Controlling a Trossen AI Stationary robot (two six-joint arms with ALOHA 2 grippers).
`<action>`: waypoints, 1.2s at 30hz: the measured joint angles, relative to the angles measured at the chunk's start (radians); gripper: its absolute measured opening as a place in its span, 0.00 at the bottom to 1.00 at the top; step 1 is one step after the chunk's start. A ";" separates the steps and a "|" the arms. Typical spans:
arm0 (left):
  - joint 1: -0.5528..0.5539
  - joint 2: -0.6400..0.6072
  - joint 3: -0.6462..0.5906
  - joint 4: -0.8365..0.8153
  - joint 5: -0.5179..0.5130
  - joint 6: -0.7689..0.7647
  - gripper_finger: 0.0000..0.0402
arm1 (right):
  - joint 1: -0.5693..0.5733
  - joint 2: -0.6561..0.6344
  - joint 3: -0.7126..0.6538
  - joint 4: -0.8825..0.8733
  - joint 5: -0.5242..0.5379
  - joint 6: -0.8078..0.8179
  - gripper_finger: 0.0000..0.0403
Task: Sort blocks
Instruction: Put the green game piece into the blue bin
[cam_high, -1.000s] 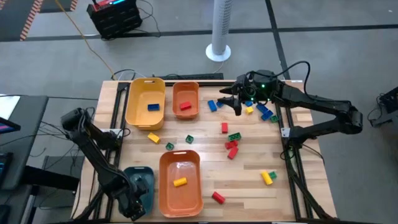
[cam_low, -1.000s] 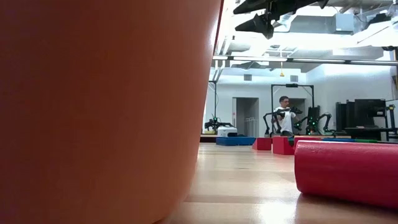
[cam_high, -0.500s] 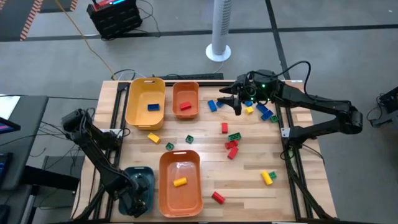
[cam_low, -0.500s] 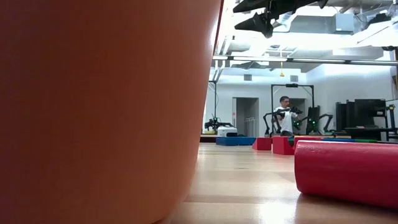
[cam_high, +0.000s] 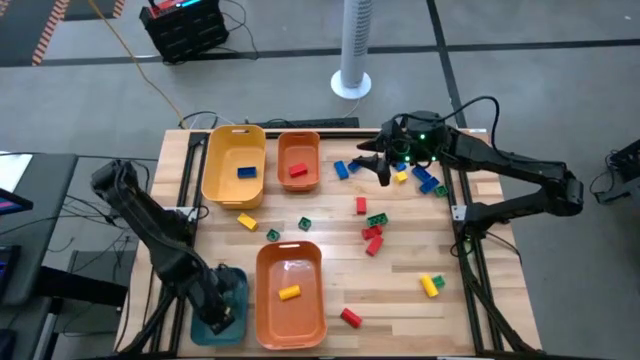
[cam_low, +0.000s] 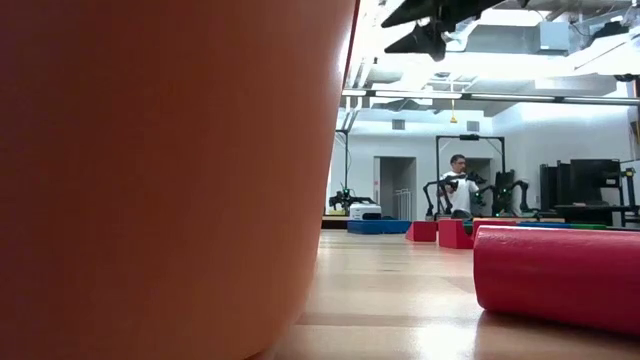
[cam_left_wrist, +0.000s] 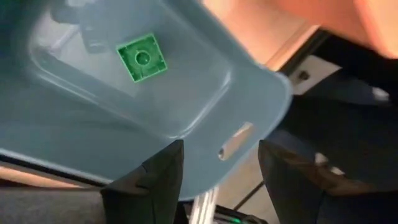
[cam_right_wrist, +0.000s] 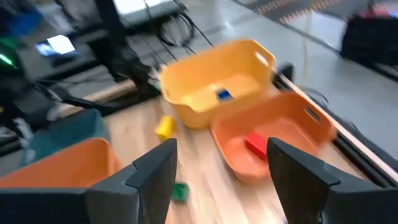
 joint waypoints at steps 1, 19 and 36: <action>0.014 -0.026 0.000 -0.008 -0.007 0.006 0.50 | -0.018 0.000 0.002 -0.026 0.002 0.012 0.65; 0.488 -0.343 0.000 0.000 -0.345 0.378 0.50 | 0.047 0.158 -0.056 -0.347 0.013 0.044 0.65; 0.842 -0.277 0.000 0.072 -0.120 0.788 0.50 | 0.240 0.338 -0.057 -0.136 -0.050 0.070 0.65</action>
